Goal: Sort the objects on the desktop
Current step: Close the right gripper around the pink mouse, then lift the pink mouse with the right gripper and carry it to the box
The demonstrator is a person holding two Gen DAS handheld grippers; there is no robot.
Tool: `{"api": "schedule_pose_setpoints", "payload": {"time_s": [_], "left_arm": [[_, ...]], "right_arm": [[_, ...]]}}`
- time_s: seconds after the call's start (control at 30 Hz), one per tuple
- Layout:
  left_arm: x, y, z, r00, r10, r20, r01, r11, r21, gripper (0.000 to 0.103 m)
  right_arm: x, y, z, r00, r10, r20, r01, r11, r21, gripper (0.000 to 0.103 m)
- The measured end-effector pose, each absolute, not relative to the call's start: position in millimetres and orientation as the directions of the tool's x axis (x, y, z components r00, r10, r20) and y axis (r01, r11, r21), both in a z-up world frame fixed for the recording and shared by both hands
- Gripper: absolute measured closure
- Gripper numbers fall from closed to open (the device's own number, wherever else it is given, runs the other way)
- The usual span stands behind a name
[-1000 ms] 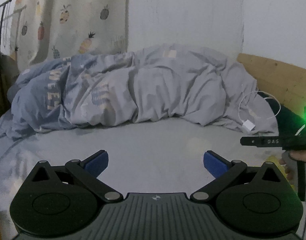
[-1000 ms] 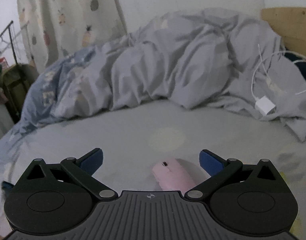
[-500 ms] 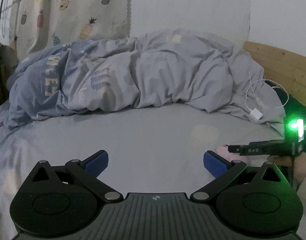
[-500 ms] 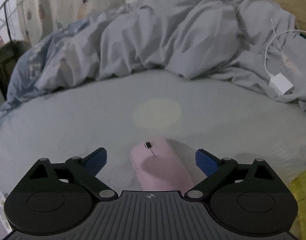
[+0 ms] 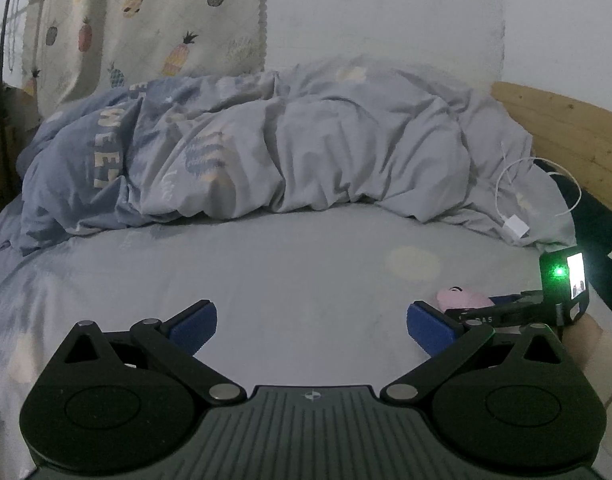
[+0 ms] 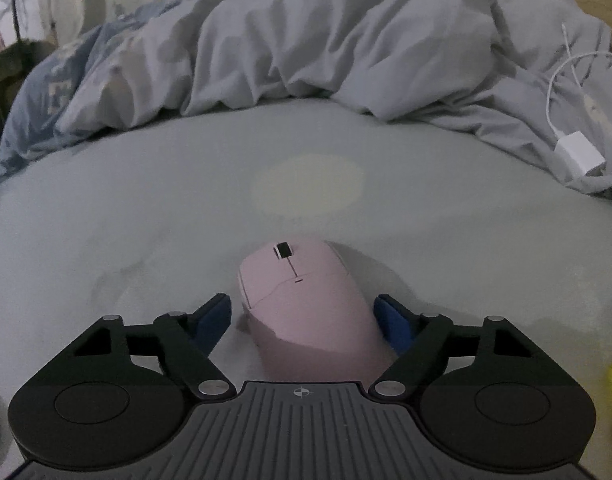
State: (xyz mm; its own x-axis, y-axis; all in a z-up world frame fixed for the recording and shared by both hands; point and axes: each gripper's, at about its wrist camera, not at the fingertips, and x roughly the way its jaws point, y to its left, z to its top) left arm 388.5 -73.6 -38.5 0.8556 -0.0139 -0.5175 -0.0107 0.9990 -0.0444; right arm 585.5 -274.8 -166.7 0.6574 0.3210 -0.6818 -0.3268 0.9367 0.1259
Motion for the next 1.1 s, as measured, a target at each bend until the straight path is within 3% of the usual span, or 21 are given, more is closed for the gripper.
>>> {"api": "schedule_pose_setpoints", "payload": {"time_s": [0.3,0.93,1.1], "left_arm": [[385.5,-69.0,-35.4,0.853,0.001,-0.522,-0.034,0.998,-0.054,0.0],[334.5,-75.4,20.7,0.886,0.004,-0.464,-0.045,0.996,-0.078,0.0],[315.7,-79.6,42.4,0.9,0.001,-0.436,-0.044,0.995,-0.088,0.0]], "right_arm": [[577.2,-270.2,-162.9,0.651,0.304,-0.695,-0.34,0.936,0.091,0.039],[507.8,-282.5,-89.8,0.687,0.321,-0.652,-0.304,0.942,0.144,0.041],[470.0,-292.3,-39.2,0.715,0.344,-0.609,-0.319,0.935,0.154,0.041]]}}
